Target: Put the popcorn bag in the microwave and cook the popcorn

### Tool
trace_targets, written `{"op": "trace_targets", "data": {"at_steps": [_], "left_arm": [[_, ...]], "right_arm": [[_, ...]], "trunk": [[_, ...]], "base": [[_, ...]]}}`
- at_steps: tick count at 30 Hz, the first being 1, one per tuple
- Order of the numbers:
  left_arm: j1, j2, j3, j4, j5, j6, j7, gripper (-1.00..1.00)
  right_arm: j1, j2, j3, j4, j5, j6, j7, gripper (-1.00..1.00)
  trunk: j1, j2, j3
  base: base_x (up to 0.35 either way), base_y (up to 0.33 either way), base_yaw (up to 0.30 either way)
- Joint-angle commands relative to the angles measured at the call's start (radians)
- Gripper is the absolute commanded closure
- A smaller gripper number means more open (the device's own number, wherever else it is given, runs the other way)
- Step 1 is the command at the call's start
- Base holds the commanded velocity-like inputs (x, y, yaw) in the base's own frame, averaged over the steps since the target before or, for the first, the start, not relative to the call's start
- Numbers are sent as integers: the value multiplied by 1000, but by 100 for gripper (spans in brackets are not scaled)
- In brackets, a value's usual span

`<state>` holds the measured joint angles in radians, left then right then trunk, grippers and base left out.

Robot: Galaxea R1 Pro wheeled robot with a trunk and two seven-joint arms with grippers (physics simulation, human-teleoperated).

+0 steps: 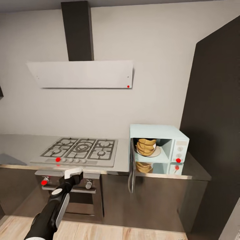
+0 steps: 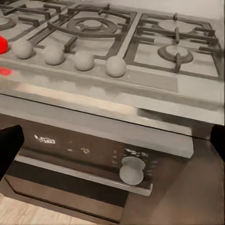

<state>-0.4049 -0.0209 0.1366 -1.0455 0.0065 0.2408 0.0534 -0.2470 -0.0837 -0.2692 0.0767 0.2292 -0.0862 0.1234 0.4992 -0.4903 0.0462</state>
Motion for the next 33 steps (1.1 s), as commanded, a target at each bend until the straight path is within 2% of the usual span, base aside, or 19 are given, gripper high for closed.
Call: {"op": "trace_targets", "data": {"at_steps": [1,4,6,7,10,12,16,33], "left_arm": [[0,-1,1,-2,1,5,1,-100],[0,3,0,-3,0,6,-14,-100],[0,4,0,-26,0,8,-137,-100],[0,6,1,-52,0,12,-239,-100],[0,8,2,-102,0,16,-436,-100],[0,8,2,-117,0,17,-471,-100],[0,7,-1,-123,0,14,-488,-100],[0,-9,-16,-116,0,4,-487,-100]], "right_arm": [[-1,-1,-8,5,9,-7,1,-100],[-1,-1,-9,5,9,-7,2,-100],[-1,0,-9,5,9,-7,3,-100],[-1,1,-9,5,9,-7,3,-100],[-1,1,-9,5,9,-7,4,-100],[-1,1,-9,5,9,-7,4,-100],[-1,6,-9,5,9,-7,4,-100],[-1,10,-9,5,9,-7,4,-100]], "trunk": [[1,-1,0],[1,-1,0],[1,-1,0],[1,-1,0],[1,-1,0],[1,-1,0],[1,-1,0],[1,-1,0]], "base": [[101,-8,-266],[46,-4,-277],[9,-1,-284],[4,0,-285],[1,0,-285],[0,0,-286],[0,0,-286],[0,0,-286]]}}
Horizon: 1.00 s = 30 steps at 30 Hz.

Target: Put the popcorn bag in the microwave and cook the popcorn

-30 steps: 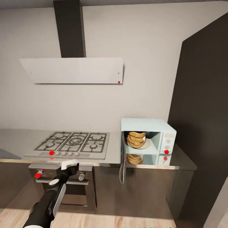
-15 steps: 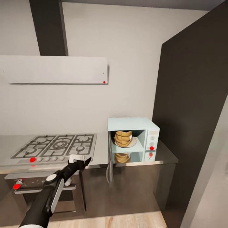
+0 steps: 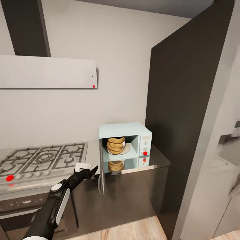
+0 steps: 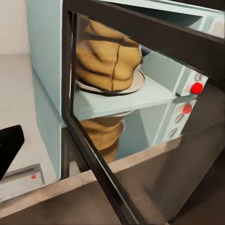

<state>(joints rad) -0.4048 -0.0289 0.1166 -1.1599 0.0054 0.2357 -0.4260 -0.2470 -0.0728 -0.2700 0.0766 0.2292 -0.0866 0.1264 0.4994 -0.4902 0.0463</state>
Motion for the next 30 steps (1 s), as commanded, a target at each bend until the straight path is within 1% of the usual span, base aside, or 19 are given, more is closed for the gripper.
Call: {"op": "trace_targets", "data": {"at_steps": [1,8,18,25,28,30], "left_arm": [[0,-1,4,-1,1,8,-7,-100],[0,-1,6,-1,1,8,-5,-100],[0,0,7,-1,1,8,-4,-100],[0,0,8,0,1,14,-4,-100],[0,0,8,1,1,17,-4,-100],[0,0,9,18,1,15,-4,-100]], "right_arm": [[-1,-1,-8,5,9,-7,1,-100],[-1,-1,-8,5,9,-7,1,-100],[-1,-1,-8,5,9,-7,1,-100],[-1,-1,-8,5,9,-7,1,-100],[-2,-1,-8,5,9,-7,1,-100],[-2,-1,-8,5,9,-7,1,-100]], "trunk": [[0,-1,0],[0,-1,0],[0,-1,0],[0,-1,0],[0,-1,0],[0,-1,-1]], "base": [[0,0,-286],[5,0,-286],[74,0,-286],[177,-12,-286],[302,-17,-286],[333,-1,-286]]}}
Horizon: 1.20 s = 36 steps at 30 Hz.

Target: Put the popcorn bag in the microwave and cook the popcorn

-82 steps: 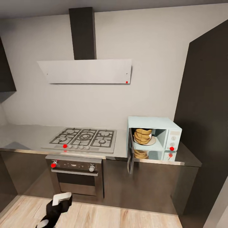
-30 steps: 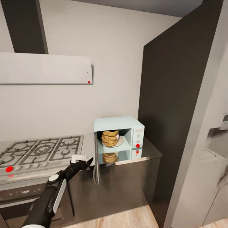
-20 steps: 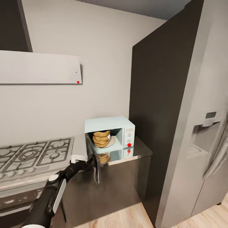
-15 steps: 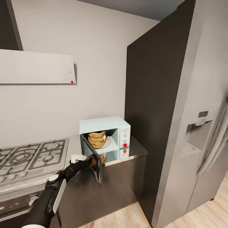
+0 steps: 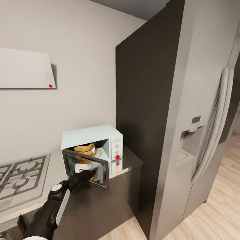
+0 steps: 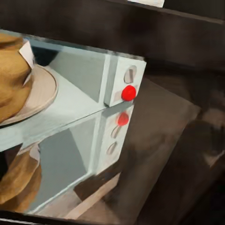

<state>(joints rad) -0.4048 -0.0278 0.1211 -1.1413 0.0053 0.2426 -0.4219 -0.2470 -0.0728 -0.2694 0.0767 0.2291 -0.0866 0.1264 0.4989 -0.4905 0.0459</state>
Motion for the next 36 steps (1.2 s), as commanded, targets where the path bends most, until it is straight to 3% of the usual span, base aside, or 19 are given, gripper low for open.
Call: {"op": "trace_targets", "data": {"at_steps": [1,14,19,36], "left_arm": [[0,-2,3,4,1,9,-7,-100],[0,-1,7,38,1,-1,18,-100],[0,-3,6,38,1,-1,75,-100],[0,-1,7,38,1,-2,80,-100]], "right_arm": [[-2,-1,-8,5,9,-7,1,-100],[-2,-1,-8,5,9,-7,1,-100],[-2,-1,-8,5,9,-7,1,-100],[-2,-1,-7,5,10,-12,0,-100]], "trunk": [[1,0,-1],[1,0,-2],[1,0,-2],[1,0,-2]], "base": [[335,0,-286],[332,0,-82],[77,0,0],[84,0,0]]}}
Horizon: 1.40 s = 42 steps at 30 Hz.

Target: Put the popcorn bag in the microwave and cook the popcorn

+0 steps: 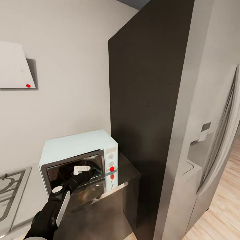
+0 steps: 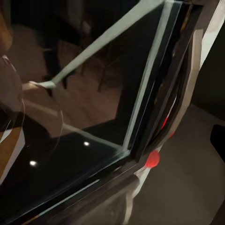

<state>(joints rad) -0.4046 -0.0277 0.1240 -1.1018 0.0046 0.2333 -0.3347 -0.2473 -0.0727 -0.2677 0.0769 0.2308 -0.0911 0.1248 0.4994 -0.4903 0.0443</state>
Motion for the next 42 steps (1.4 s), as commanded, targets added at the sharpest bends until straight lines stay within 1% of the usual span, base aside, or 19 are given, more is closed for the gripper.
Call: {"op": "trace_targets", "data": {"at_steps": [1,21,31,35,36,37,38,39,40,42], "left_arm": [[0,-1,4,-1,1,8,-7,-100],[0,0,5,0,1,8,-6,-100],[0,0,5,0,1,7,-6,-100],[0,0,4,27,1,7,-6,-100],[0,0,3,53,1,6,-6,-100],[0,-2,3,121,1,-4,-6,-100],[0,-2,4,192,1,-28,-6,-100],[0,-3,4,277,1,-73,-6,-100],[0,-3,5,328,1,-109,-6,-100],[0,-1,5,469,1,-211,-5,-100]], "right_arm": [[-1,-1,-8,4,9,-7,1,-100],[-1,-1,-8,4,9,-9,1,-100],[-1,-1,-8,4,9,-9,1,-100],[-1,-1,-8,4,9,-9,1,-100],[-1,-1,-8,4,9,-9,1,-100],[-1,-1,-8,4,9,-9,1,-100],[-1,-1,-8,4,9,-9,1,-100],[-1,-1,-8,4,9,-9,1,-100],[-1,-1,-8,4,9,-9,1,-100],[-1,-1,-8,4,9,-9,1,-100]], "trunk": [[0,-1,0],[0,-1,0],[0,-1,0],[0,-1,0],[0,-1,0],[0,-1,0],[0,-1,0],[0,-1,0],[0,-1,0],[0,-1,0]], "base": [[7,0,0],[17,0,0],[-302,0,0],[-346,0,0],[-346,0,0],[-346,0,0],[-346,0,0],[-346,0,0],[-346,0,0],[-346,0,0]]}}
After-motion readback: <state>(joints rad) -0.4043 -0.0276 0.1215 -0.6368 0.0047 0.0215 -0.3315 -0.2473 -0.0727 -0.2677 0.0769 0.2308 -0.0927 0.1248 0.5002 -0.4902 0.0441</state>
